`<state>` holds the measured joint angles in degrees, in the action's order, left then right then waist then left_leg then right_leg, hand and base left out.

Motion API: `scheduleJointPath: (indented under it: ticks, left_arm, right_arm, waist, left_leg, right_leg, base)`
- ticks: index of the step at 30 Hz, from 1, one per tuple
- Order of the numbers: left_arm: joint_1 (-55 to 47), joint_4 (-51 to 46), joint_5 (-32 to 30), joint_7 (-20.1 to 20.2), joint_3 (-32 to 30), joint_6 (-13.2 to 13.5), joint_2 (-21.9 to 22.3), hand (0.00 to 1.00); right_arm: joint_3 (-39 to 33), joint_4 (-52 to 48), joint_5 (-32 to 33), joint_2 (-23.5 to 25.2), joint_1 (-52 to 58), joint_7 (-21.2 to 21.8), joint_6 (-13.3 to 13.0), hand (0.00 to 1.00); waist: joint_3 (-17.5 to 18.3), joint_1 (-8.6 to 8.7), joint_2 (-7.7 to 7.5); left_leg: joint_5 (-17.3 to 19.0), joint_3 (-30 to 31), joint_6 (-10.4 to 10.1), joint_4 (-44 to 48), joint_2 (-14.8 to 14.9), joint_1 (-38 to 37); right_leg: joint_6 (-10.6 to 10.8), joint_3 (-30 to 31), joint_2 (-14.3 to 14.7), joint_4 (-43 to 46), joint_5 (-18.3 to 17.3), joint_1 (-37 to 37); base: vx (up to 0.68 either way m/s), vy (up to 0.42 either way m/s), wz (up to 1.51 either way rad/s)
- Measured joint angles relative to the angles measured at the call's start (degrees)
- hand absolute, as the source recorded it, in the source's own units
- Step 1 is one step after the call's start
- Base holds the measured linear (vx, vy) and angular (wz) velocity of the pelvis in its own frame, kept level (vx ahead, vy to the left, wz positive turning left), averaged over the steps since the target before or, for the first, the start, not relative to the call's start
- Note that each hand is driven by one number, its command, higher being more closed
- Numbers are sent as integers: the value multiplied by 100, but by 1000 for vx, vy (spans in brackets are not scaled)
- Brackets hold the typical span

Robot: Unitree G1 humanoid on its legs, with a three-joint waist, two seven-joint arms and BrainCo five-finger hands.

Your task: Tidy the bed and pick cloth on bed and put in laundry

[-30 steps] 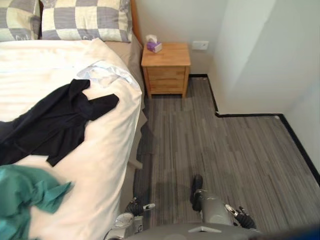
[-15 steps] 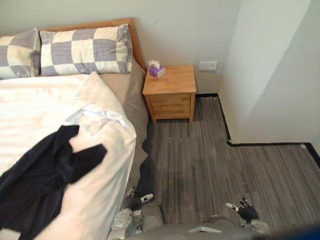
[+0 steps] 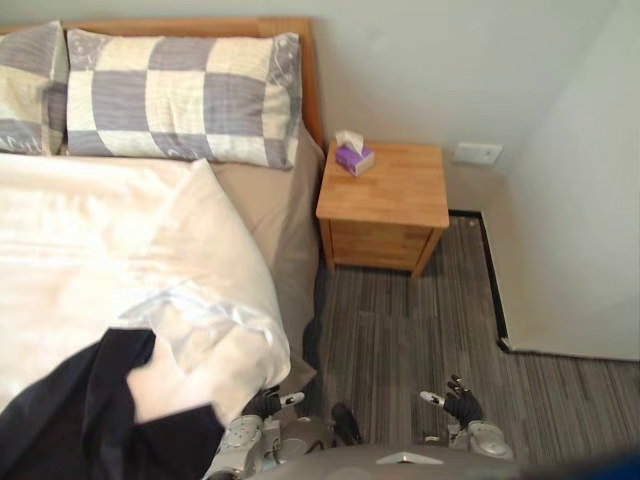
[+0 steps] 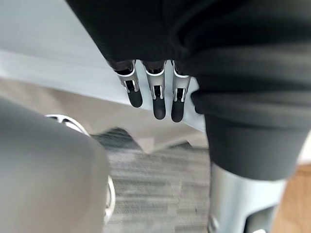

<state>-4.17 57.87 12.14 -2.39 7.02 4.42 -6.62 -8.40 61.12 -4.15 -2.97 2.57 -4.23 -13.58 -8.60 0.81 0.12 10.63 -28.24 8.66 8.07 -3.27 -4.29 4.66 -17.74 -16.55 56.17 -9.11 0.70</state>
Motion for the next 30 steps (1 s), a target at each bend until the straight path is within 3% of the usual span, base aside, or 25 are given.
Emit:
scheduleJointPath:
  ticks: [1,3,5,7,8,9,10,11,12,13,16,17,20,22,23,24,25,26,27,30]
  left_arm:
    - [24,38,90,12,90,-44,-24,0]
    - [100,133,259,60,215,-162,-78,0]
    - [169,193,300,76,275,-162,-96,0]
    - [180,184,300,51,173,-156,-54,0]
    - [179,170,303,29,131,-143,-31,0]
    - [165,119,303,-42,-13,-124,-5,0]
    - [93,0,306,-74,-242,-109,-44,0]
    - [37,22,308,-96,-370,-99,-29,0]
    - [-39,-40,364,-181,-560,-82,182,0]
    - [-175,-73,483,-260,-803,-23,349,0]
    - [-232,-69,563,-296,-1288,6,476,0]
    - [-276,-94,582,-301,-1485,50,510,0]
    - [-333,-113,758,-297,-1669,266,537,0]
    - [-336,-160,716,-289,-1607,375,545,0]
    - [-333,-169,657,-296,-1560,369,559,0]
    - [-328,-168,648,-297,-1528,360,558,0]
    - [-322,-162,646,-299,-1418,334,543,0]
    - [-323,-187,613,-298,-1353,332,524,0]
    - [-326,-185,574,-299,-1339,331,513,0]
    - [-283,-160,334,-289,-1072,318,357,0]
  right_arm:
    - [-3,-1,-32,-1,-8,-42,-11,0]
    - [-2,-11,-57,0,-54,-34,-46,0]
    - [-15,-61,-48,1,-64,-42,-40,0]
    - [13,-181,-35,-4,-30,-62,-11,0]
    - [49,-182,-37,-17,-13,-62,2,0]
    - [237,-174,-55,-22,-19,-60,23,0]
    - [469,-152,-131,45,-14,-51,25,0]
    - [507,-151,-181,37,-21,-50,26,0]
    - [613,-153,-330,-45,-38,-60,28,0]
    - [825,-167,-495,-105,-89,-55,8,0]
    - [1245,-38,-581,-155,-218,-8,90,0]
    - [1332,-3,-579,-149,-228,53,114,0]
    - [1326,149,-575,-162,-274,216,172,0]
    - [1296,276,-551,-174,-284,255,238,0]
    - [1270,288,-476,-169,-279,253,319,0]
    - [1243,285,-430,-180,-284,250,337,0]
    - [1168,280,-376,-183,-285,233,379,0]
    - [1125,284,-183,-204,-273,194,431,0]
    - [1097,280,-116,-199,-265,164,449,0]
    - [939,234,99,-132,-263,85,512,0]
  waist:
    - [-34,10,57]
    - [-52,41,22]
    - [-72,122,12]
    - [-79,190,-2]
    - [-85,181,-10]
    - [-96,129,-63]
    - [-92,97,-310]
    - [-123,90,-277]
    - [-79,-49,-9]
    - [-69,-83,132]
    - [-29,-152,190]
    - [-57,-185,138]
    - [-78,-247,103]
    - [-71,-344,112]
    - [-57,-343,118]
    - [-61,-338,158]
    - [-58,-332,194]
    - [-72,-340,162]
    - [-62,-333,144]
    - [-89,-295,107]
  left_leg:
    - [38,152,-67,-77,-1,-199]
    - [106,685,-189,-235,7,-519]
    - [171,1395,-273,-252,45,-557]
    - [284,2417,-321,-231,96,-565]
    - [299,2658,-346,-207,111,-565]
    - [377,3092,-478,-118,134,-553]
    - [523,3442,-698,102,61,-490]
    - [561,3617,-786,239,134,-456]
    - [544,3629,-922,292,392,-456]
    - [521,3669,-1076,234,651,-482]
    - [136,3543,-1338,-69,1078,-551]
    - [11,3425,-1356,-91,1157,-531]
    - [-114,2887,-1402,279,1176,-183]
    - [-267,2057,-1336,371,1136,24]
    - [-327,1065,-1244,374,1132,156]
    - [-333,647,-1208,385,1135,226]
    - [-405,111,-1061,402,1101,353]
    - [-538,-46,-898,177,930,314]
    - [-619,-31,-852,-34,824,267]
    - [-1324,396,-826,-1418,402,-170]
  right_leg:
    - [0,-89,48,-46,-183,-157]
    - [-40,-216,112,-463,-543,-646]
    - [-11,-146,131,-1297,-621,-986]
    - [47,507,189,-2924,-354,-1056]
    - [43,802,207,-3314,-219,-1022]
    - [56,1444,270,-3994,56,-916]
    - [372,1979,304,-4490,294,-705]
    - [373,2031,382,-4435,438,-627]
    - [197,1805,570,-4231,299,-577]
    - [93,1500,684,-3960,140,-542]
    - [-45,866,845,-3846,-11,-253]
    - [-61,681,843,-3985,-20,-63]
    - [-65,12,769,-4466,-17,481]
    - [-64,-459,597,-4566,-17,628]
    - [-62,-895,457,-4603,-19,680]
    - [-60,-1056,423,-4621,-24,711]
    - [-19,-1339,335,-4633,-51,777]
    - [32,-1548,240,-4642,-87,864]
    - [51,-1650,223,-4651,-109,901]
    - [72,-1867,217,-4745,-161,998]
  base:
    - [288,0,58]
    - [352,-74,113]
    - [267,-159,175]
    - [249,-281,233]
    - [373,-491,220]
    - [385,-542,201]
    - [388,-569,194]
    - [297,-454,143]
    - [303,-416,102]
    - [297,-380,85]
    - [254,-304,118]
    - [190,-213,119]
    - [116,-136,138]
    - [29,-53,117]
    - [13,-2,112]
    - [-12,32,142]
    - [-28,84,122]
    - [-39,89,116]
    - [-30,82,95]
    - [-74,47,64]
